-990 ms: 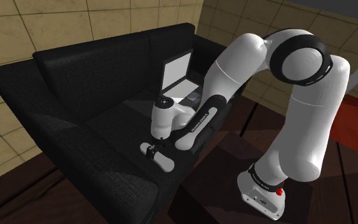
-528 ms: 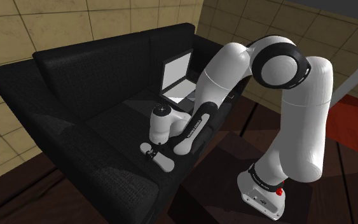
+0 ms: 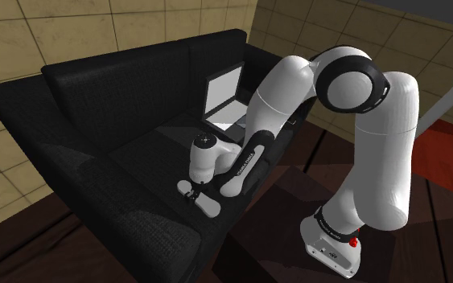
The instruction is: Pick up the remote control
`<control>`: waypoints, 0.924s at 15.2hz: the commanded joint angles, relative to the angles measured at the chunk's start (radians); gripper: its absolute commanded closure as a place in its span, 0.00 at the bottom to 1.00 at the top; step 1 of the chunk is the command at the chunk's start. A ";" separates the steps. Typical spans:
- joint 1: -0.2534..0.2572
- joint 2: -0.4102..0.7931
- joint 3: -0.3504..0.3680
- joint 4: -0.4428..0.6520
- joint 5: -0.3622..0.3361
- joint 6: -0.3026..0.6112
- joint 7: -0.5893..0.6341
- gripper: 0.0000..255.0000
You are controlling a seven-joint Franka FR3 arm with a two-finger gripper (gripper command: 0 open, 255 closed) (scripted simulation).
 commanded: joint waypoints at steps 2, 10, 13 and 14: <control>0.000 0.001 0.000 0.000 0.000 0.000 0.000 1.00; -0.038 -0.087 0.047 -0.028 0.041 -0.061 -0.033 1.00; -0.056 -0.130 0.070 -0.039 0.065 -0.093 -0.052 1.00; -0.061 -0.144 0.078 -0.043 0.074 -0.104 -0.059 1.00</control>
